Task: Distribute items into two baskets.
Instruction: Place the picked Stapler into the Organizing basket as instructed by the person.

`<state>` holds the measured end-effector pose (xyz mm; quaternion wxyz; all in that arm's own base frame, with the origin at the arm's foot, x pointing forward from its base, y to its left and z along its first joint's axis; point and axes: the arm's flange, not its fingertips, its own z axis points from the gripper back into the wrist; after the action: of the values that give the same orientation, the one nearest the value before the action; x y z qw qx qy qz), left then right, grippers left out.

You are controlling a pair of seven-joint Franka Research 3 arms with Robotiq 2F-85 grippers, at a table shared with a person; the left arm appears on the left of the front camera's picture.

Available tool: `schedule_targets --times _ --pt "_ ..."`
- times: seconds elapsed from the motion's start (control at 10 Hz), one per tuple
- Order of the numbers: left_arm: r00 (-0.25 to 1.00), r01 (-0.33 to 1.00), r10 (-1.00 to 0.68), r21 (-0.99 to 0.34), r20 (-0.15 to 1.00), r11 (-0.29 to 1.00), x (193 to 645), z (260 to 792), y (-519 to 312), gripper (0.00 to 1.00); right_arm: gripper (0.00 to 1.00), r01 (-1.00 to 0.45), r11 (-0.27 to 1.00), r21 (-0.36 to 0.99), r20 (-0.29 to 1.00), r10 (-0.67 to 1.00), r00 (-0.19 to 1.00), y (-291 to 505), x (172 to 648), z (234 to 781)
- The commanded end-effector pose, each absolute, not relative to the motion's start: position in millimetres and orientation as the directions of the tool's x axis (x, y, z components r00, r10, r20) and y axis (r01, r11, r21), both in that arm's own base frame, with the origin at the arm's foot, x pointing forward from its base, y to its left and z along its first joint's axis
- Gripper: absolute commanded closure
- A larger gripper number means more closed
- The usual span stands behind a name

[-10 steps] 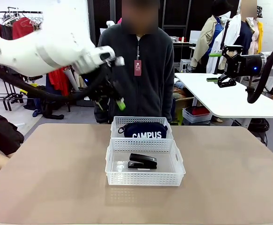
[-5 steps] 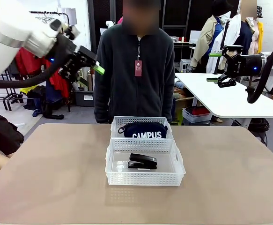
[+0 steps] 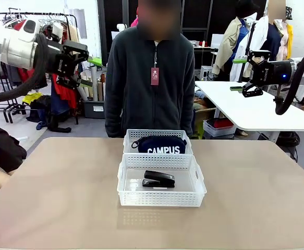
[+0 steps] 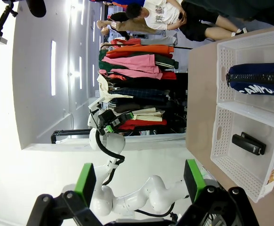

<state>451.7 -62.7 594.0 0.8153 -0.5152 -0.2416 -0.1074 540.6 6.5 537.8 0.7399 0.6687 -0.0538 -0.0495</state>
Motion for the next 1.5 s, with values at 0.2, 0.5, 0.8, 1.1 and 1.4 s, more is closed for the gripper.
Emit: schedule_targets --times 0.2,0.5,0.8,1.1,1.4 --pt "0.858 0.436 0.067 -0.792 0.509 0.428 451.4 599.4 -63.4 0.0 0.0 -0.002 0.101 0.995 0.016 -0.144 0.989 6.8 538.8 539.7" --pt "0.931 0.277 0.139 -0.903 0.336 0.328 465.9 590.5 -50.4 0.0 0.0 -0.002 0.101 0.995 0.016 -0.144 0.989 6.8 538.8 539.7" --pt "0.978 0.126 0.152 -0.983 0.145 0.131 489.3 575.2 -34.9 0.0 0.0 -0.002 0.101 0.995 0.016 -0.144 0.989 6.8 538.8 539.7" --pt "0.984 0.01 0.179 -1.0 0.009 -0.003 504.8 558.2 -23.8 0.0 0.0 -0.002 0.101 0.995 0.016 -0.144 0.989 6.8 538.8 539.7" --pt "0.986 0.045 0.163 -0.999 0.045 0.004 503.2 547.2 -22.3 0.0 0.0 -0.002 0.101 0.995 0.016 -0.144 0.989 6.8 538.8 539.7"
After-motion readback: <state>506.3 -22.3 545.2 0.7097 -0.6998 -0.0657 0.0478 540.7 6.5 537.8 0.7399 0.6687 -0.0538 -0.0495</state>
